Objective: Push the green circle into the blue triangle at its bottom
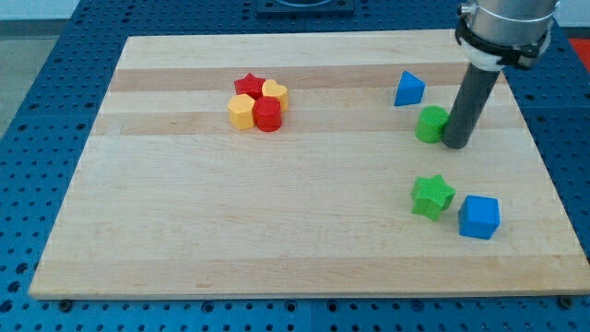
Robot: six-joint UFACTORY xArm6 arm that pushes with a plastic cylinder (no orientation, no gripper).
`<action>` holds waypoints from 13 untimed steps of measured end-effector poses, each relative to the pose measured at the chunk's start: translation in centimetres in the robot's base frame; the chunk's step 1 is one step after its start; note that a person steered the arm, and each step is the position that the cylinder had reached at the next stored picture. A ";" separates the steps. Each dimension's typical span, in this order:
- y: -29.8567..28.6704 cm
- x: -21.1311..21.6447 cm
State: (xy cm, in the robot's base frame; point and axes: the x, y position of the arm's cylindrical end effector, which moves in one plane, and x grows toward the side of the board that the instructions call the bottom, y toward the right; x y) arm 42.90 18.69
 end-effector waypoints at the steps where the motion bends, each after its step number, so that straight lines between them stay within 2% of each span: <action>1: -0.8 -0.4; 4: -1.1 -3.9; 5: -1.1 -3.9; 7: -2.0 -0.2; 9: -5.1 -1.1; 13: -5.1 -3.9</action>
